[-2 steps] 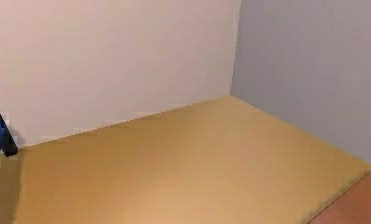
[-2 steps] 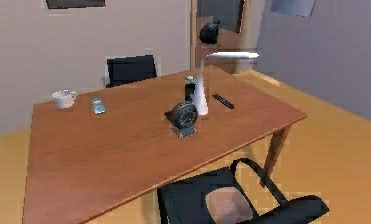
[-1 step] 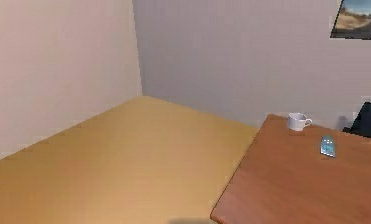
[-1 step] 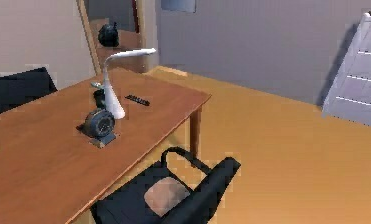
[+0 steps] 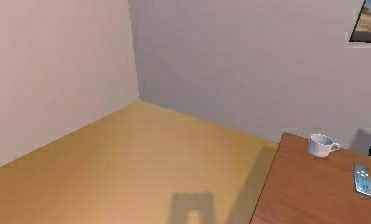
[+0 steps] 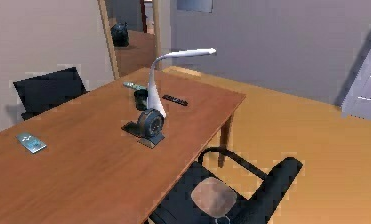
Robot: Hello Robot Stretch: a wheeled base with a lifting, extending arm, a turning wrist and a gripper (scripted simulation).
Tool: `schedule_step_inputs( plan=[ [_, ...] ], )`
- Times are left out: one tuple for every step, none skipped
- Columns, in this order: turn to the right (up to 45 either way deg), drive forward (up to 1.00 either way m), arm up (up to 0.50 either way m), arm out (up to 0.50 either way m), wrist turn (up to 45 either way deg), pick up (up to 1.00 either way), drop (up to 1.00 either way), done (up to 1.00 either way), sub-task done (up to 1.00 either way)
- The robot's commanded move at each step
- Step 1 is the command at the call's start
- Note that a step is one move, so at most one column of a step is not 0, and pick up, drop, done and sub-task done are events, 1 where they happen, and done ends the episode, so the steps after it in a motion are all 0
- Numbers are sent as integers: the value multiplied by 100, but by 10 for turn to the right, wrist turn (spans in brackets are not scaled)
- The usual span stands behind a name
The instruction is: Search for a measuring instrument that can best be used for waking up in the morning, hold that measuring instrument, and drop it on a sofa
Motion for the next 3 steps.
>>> schedule_step_inputs(
  plan=[
    [0, 0, 50, 0, 0, 0, 0, 0, 0],
    [0, 0, 34, 0, 0, 0, 0, 0, 0],
    [0, 0, 0, 48, 0, 0, 0, 0, 0]
  ],
)
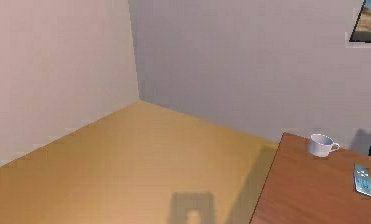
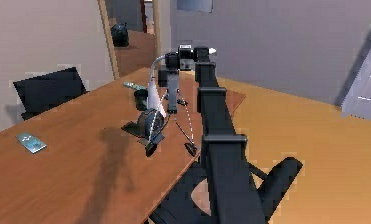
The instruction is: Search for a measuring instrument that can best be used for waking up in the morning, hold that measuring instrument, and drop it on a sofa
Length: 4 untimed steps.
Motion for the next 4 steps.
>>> schedule_step_inputs(
  plan=[
    [0, 0, 0, 0, 450, 0, 0, 0, 0],
    [0, 0, 0, 0, 450, 0, 0, 0, 0],
    [0, 0, 0, 0, 450, 0, 0, 0, 0],
    [0, 0, 0, 0, 30, 0, 0, 0, 0]
  ],
)
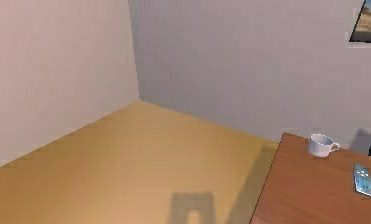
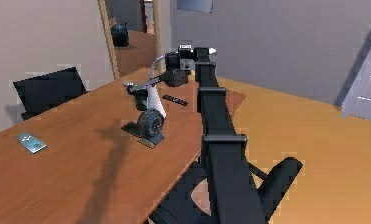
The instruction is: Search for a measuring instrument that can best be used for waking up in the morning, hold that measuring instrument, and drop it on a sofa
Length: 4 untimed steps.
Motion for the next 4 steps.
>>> schedule_step_inputs(
  plan=[
    [0, 0, -30, 0, 0, 0, 0, 0, 0],
    [0, 0, 0, 0, 0, 100, 0, 0, 0],
    [0, 0, 10, 0, 0, 0, 0, 0, 0],
    [0, 0, 24, 0, 0, 0, 0, 0, 0]
  ],
)
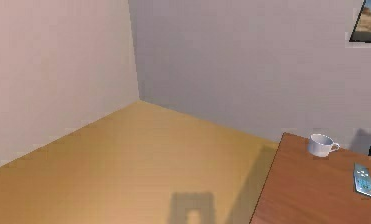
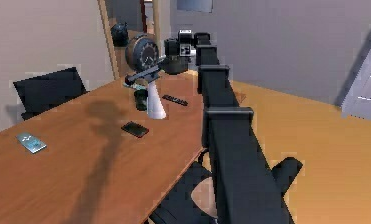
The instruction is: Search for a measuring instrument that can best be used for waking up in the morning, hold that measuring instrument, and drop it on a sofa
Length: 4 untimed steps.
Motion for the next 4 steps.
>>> schedule_step_inputs(
  plan=[
    [0, 0, 0, 0, -450, 0, 0, 0, 0],
    [0, 0, 0, 0, -420, 0, 0, 0, 0],
    [0, 0, 0, -46, 0, 0, 0, 0, 0],
    [-450, 0, 0, 0, 0, 0, 0, 0, 0]
  ],
)
